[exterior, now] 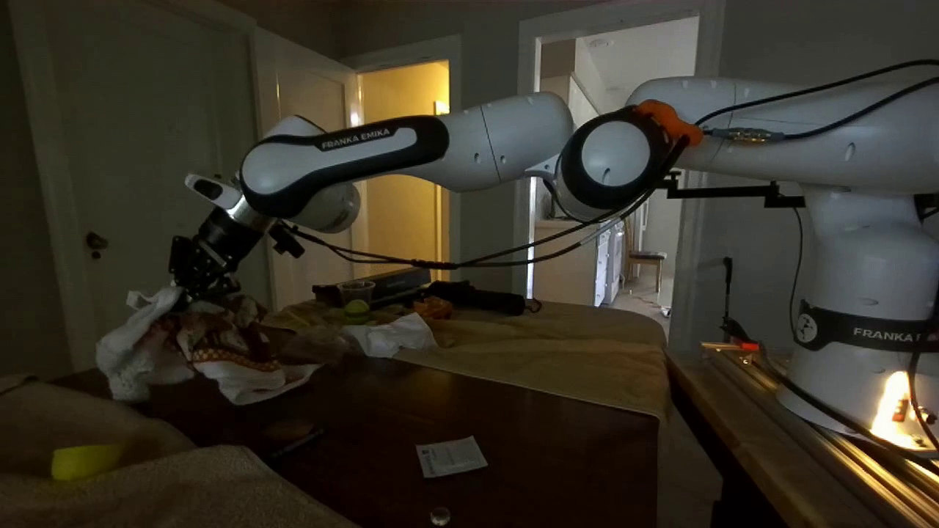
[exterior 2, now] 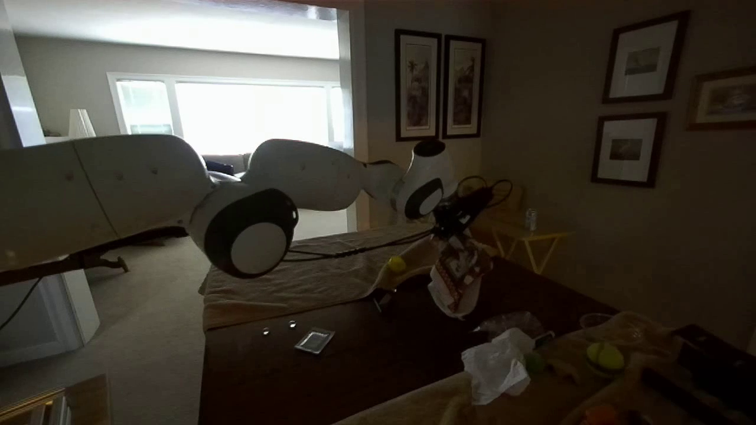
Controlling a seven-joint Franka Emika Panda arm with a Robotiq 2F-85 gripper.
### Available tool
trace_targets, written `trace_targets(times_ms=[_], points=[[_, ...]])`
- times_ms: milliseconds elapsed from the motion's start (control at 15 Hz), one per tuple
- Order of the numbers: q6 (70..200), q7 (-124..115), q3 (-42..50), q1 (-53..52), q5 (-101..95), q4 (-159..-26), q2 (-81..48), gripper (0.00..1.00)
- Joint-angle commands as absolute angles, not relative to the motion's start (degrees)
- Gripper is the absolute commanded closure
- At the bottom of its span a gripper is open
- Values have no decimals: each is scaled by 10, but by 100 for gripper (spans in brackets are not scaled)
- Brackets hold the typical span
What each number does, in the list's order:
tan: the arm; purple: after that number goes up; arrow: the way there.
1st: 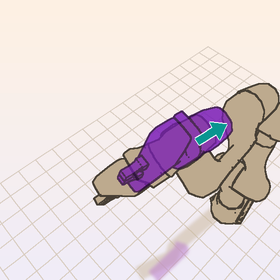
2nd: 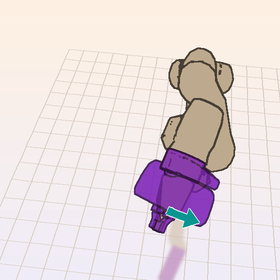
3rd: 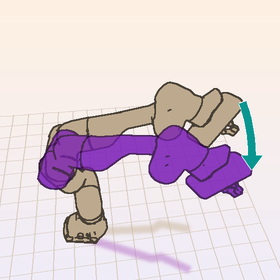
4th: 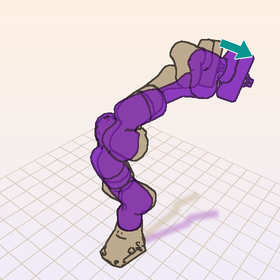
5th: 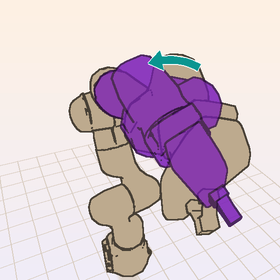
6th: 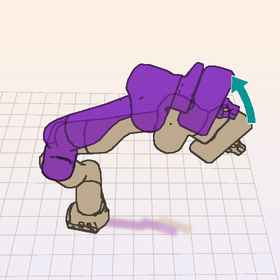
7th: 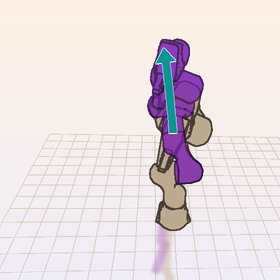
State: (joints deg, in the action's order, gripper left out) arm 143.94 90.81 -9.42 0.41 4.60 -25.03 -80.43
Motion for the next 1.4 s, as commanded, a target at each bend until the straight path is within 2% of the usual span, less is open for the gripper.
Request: trace_targets(times_ms=[0, 400, 1000, 1067, 1267, 1333], points=[[1510, 812, -30, -19, 1, -250, -776, 97], [1558, 626, 140, -63, -86, -249, -750, 97], [1511, 440, 134, -71, -148, -268, -767, 97], [1497, 432, 129, -64, -147, -231, -790, 97], [1528, 391, 165, -71, -140, -251, -791, 97], [1528, 380, 152, -64, -166, -238, -794, 97]])
